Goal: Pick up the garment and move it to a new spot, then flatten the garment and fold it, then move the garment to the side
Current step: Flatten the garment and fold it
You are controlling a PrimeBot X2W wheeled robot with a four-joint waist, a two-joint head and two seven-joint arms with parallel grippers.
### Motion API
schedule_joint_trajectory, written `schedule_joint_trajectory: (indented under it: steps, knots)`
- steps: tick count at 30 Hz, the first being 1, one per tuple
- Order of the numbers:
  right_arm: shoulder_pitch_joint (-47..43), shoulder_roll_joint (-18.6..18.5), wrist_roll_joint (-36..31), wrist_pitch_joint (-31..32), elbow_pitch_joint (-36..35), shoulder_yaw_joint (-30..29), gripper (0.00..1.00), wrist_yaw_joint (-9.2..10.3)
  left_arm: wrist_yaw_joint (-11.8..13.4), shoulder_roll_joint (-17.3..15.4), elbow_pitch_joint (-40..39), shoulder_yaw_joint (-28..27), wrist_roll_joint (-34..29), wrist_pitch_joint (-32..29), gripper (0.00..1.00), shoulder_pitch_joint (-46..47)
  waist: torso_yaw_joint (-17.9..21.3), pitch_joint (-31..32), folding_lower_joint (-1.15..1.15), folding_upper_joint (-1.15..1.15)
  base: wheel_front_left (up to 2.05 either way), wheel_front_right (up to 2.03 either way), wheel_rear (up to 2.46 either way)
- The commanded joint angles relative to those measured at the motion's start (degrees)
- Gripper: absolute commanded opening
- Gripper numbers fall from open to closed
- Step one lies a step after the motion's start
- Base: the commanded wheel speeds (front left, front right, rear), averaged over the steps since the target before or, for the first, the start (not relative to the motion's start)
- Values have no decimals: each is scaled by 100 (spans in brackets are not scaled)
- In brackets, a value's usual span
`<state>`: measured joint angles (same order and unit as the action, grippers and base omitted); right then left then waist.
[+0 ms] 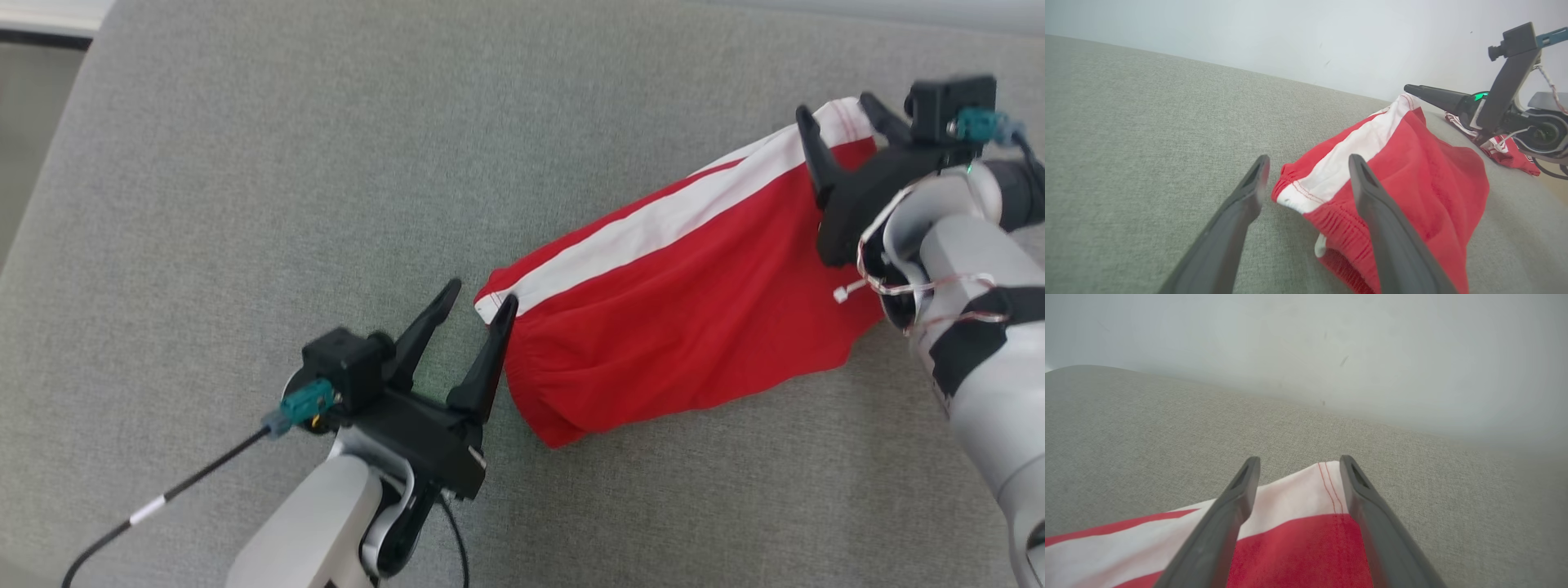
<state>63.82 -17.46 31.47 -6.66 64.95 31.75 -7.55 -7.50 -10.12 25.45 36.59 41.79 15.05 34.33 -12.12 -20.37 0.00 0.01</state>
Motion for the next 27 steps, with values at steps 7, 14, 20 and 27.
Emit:
schedule_joint_trajectory:
  steps: [7,14,20,27]
  knots:
    - [-612,-318,445,-195,-241,337,100,16,49,77,-490,-787,-661,17,100,-712,70,538,0,-1,0,0,0]
    - [-1142,-556,867,-151,-301,533,100,16,220,98,-1369,-2143,-1623,17,100,-1512,99,792,0,-1,0,0,0]
    - [-1410,-636,1140,-13,-254,636,100,16,174,134,-1555,-2854,-2152,16,100,-2056,105,879,0,-1,0,0,0]
    - [-1481,-641,1391,129,-86,645,100,16,94,279,-1546,-3386,-2424,16,100,-2520,55,846,0,-1,0,0,0]
